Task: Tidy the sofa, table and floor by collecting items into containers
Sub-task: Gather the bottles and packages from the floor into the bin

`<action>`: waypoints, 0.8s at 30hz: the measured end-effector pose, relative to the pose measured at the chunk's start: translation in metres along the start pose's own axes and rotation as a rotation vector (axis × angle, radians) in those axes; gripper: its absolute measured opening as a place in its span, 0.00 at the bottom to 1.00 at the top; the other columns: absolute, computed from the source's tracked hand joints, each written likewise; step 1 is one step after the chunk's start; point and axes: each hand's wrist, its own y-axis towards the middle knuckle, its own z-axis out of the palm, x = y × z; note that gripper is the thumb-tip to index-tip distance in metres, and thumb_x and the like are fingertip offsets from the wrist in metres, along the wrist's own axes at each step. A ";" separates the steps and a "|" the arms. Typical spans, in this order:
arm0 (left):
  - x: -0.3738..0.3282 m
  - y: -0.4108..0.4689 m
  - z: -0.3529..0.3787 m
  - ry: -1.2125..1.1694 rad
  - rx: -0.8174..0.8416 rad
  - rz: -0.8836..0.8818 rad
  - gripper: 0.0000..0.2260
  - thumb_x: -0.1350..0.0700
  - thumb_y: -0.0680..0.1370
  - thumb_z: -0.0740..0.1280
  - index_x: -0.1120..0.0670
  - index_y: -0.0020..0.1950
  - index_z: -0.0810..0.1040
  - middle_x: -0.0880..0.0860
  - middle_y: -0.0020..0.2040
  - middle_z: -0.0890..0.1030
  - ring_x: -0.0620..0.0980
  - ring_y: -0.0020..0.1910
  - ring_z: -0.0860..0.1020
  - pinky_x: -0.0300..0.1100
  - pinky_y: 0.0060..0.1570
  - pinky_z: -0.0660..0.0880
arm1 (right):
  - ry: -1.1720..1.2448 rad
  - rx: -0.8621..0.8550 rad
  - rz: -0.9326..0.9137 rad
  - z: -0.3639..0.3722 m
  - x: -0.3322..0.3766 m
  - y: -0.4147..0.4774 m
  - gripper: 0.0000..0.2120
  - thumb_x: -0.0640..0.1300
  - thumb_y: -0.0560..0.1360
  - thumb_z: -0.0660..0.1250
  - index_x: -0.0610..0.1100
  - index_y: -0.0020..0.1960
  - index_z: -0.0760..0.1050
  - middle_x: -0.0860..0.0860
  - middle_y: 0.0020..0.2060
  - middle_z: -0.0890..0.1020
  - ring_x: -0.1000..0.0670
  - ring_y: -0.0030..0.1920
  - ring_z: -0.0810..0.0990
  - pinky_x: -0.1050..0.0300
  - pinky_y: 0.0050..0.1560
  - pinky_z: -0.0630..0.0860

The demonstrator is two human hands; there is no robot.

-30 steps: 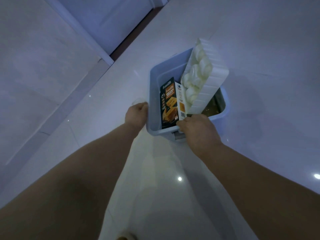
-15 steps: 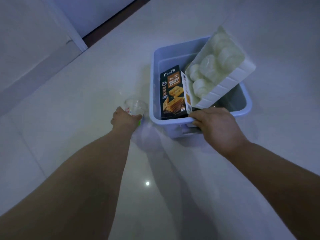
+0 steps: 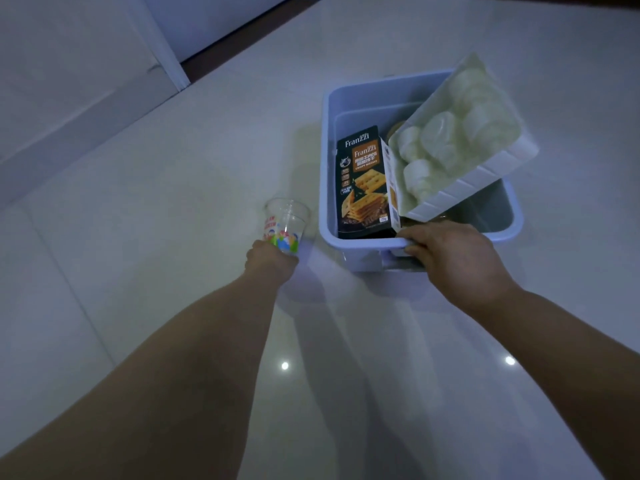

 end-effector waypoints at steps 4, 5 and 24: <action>0.003 -0.009 -0.006 -0.206 0.052 -0.080 0.31 0.49 0.65 0.75 0.62 0.64 0.73 0.60 0.59 0.80 0.59 0.57 0.79 0.48 0.56 0.78 | -0.005 0.038 0.012 -0.005 0.001 0.008 0.09 0.45 0.78 0.60 0.46 0.49 0.79 0.45 0.43 0.82 0.41 0.46 0.78 0.55 0.41 0.60; 0.003 -0.010 -0.008 -0.255 0.051 -0.089 0.31 0.49 0.65 0.76 0.62 0.63 0.74 0.60 0.58 0.80 0.58 0.56 0.80 0.49 0.56 0.78 | -0.014 0.037 0.016 -0.005 0.002 0.009 0.09 0.45 0.78 0.60 0.46 0.50 0.79 0.45 0.43 0.82 0.41 0.47 0.78 0.55 0.41 0.59; -0.072 -0.072 -0.066 -0.707 -0.166 0.237 0.23 0.50 0.68 0.72 0.59 0.59 0.78 0.56 0.51 0.82 0.53 0.46 0.80 0.38 0.42 0.70 | -0.122 0.140 -0.011 -0.032 0.005 -0.019 0.12 0.51 0.78 0.56 0.48 0.54 0.75 0.47 0.50 0.82 0.43 0.50 0.79 0.52 0.45 0.73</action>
